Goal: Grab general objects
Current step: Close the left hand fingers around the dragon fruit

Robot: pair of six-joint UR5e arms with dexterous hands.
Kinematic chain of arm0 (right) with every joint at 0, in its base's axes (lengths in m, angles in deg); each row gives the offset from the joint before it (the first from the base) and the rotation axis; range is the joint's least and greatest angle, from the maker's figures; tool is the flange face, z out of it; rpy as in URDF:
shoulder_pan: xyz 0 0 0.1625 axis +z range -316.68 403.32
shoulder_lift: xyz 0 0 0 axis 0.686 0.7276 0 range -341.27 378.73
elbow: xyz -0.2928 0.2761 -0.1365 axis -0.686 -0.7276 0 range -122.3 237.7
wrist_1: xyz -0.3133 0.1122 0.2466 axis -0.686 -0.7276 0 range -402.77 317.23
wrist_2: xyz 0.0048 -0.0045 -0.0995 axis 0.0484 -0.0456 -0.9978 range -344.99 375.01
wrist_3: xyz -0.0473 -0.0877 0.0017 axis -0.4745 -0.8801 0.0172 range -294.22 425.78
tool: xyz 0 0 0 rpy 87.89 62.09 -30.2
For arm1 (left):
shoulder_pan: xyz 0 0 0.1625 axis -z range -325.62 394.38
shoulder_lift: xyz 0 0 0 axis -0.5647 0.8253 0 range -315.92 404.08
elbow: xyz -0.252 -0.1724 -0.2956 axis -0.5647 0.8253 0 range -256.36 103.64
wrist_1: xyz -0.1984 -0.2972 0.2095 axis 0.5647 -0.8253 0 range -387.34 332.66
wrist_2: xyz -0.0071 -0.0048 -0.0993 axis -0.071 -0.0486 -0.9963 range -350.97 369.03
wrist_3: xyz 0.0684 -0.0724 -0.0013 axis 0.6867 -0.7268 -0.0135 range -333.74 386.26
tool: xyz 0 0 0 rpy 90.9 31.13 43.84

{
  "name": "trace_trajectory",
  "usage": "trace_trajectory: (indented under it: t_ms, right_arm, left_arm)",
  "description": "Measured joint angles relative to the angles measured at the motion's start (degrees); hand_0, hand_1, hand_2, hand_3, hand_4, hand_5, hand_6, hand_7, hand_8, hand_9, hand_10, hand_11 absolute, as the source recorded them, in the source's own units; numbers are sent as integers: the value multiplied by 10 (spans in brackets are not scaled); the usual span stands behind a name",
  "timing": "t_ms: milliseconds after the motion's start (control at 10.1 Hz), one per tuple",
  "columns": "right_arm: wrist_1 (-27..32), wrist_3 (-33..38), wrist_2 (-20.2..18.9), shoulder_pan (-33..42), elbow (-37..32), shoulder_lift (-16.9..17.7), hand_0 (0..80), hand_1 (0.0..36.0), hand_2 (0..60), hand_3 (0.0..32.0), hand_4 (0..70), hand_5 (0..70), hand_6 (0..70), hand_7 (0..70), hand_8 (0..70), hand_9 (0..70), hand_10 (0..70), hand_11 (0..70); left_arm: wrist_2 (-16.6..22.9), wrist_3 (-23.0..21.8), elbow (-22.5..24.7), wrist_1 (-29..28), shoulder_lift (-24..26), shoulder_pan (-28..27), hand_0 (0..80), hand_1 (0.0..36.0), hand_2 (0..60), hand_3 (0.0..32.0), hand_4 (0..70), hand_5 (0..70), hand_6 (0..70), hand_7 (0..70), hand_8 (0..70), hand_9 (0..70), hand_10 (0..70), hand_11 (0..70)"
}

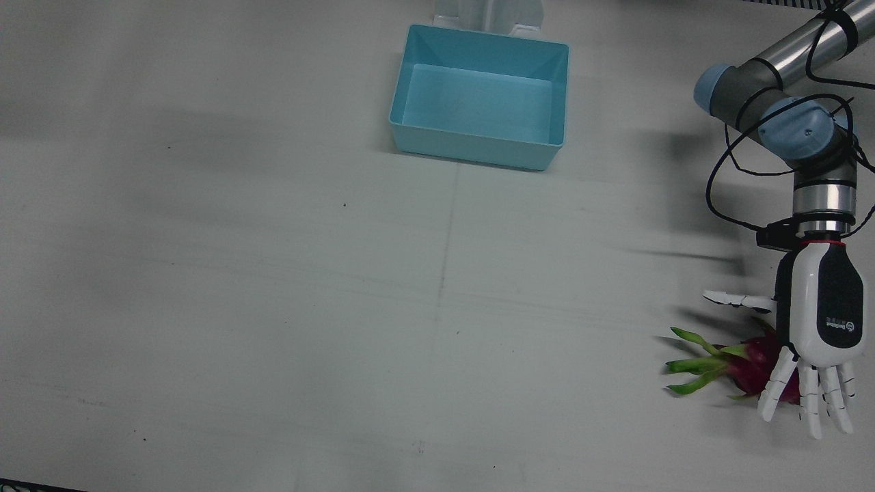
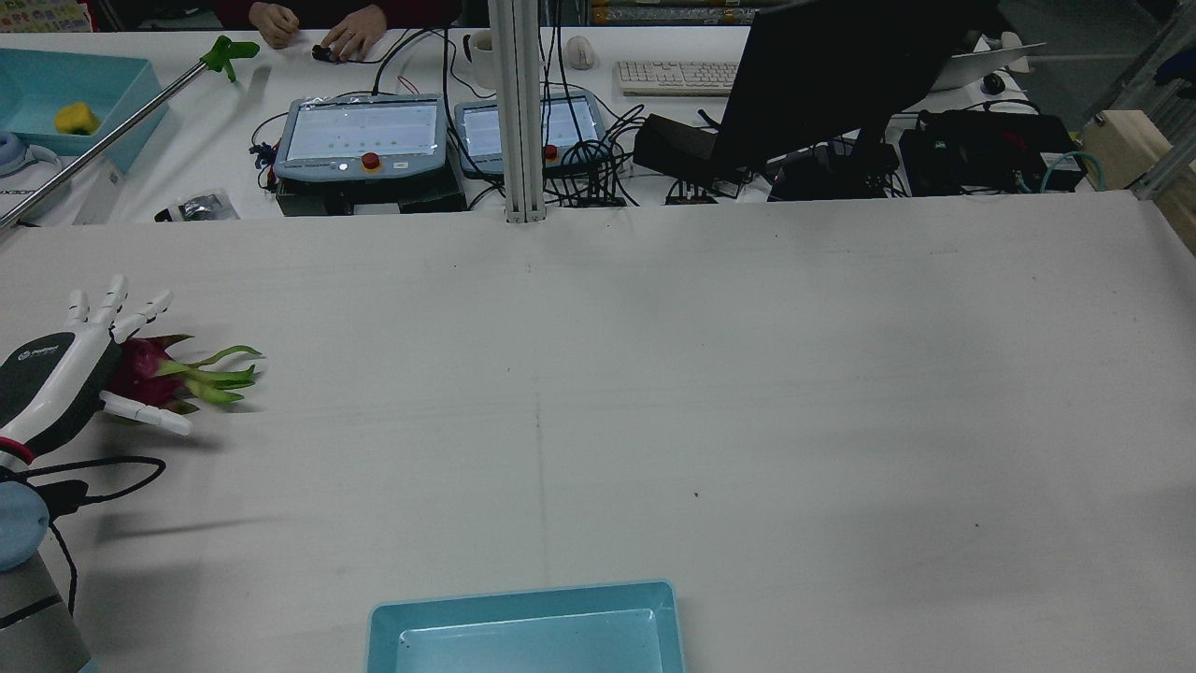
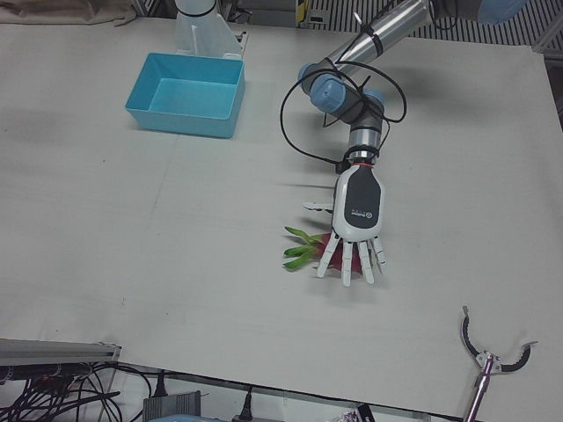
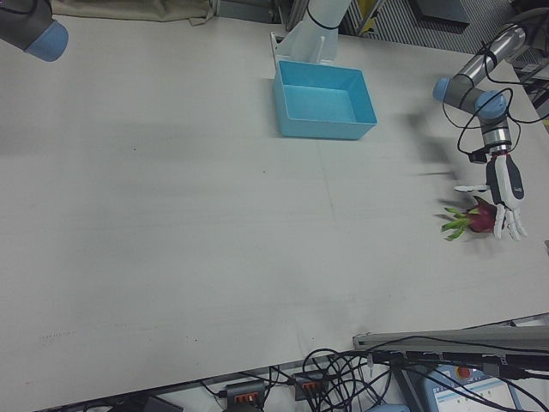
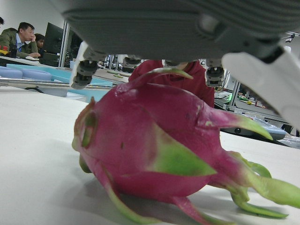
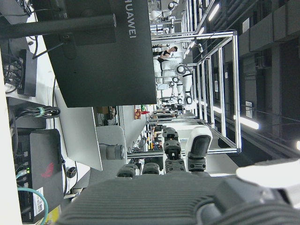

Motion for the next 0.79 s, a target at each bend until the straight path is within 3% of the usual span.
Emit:
trace_trajectory:
  t_ms: [495, 791]
  right_arm:
    - [0, 0, 0, 0, -1, 0, 0, 0, 0, 0, 0, 0, 0, 0, 0, 0, 0, 0]
    - [0, 0, 0, 0, -1, 0, 0, 0, 0, 0, 0, 0, 0, 0, 0, 0, 0, 0]
  left_arm:
    - [-4, 4, -80, -27, 24, 1, 453, 91, 0, 320, 0, 73, 0, 16, 0, 0, 69, 109]
    - [-3, -1, -92, -29, 32, 4, 453, 91, 0, 320, 0, 68, 0, 1, 0, 0, 59, 94]
